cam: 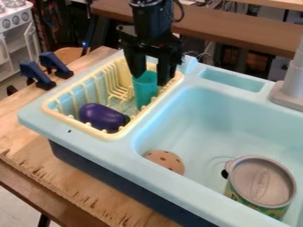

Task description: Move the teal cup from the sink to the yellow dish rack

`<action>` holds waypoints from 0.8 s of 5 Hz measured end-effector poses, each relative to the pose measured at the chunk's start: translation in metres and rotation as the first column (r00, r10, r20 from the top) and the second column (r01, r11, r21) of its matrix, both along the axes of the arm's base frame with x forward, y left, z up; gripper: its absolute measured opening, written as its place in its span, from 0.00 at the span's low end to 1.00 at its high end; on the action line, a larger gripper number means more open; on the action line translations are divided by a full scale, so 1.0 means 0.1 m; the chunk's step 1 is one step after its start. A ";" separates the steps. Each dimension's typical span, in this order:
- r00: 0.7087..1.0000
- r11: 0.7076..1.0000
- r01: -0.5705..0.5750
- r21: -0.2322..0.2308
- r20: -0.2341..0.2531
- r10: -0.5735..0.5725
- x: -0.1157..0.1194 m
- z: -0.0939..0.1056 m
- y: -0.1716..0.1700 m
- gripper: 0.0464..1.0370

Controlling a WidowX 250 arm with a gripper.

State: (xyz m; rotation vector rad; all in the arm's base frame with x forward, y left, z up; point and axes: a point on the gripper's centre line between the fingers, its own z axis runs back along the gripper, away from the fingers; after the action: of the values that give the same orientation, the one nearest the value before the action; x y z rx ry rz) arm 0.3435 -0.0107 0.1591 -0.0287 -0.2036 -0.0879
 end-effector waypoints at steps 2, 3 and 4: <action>0.994 0.998 0.065 -0.020 0.095 -0.063 -0.06 0.35 -0.18 0.97; 0.987 0.995 0.101 -0.022 0.127 -0.098 -0.12 0.63 -0.23 0.97; 0.993 0.995 0.095 -0.022 0.069 -0.093 -0.32 0.82 -0.36 0.97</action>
State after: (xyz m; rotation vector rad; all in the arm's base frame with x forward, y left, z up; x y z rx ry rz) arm 0.3111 -0.0466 0.2411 -0.0609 -0.2716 -0.1803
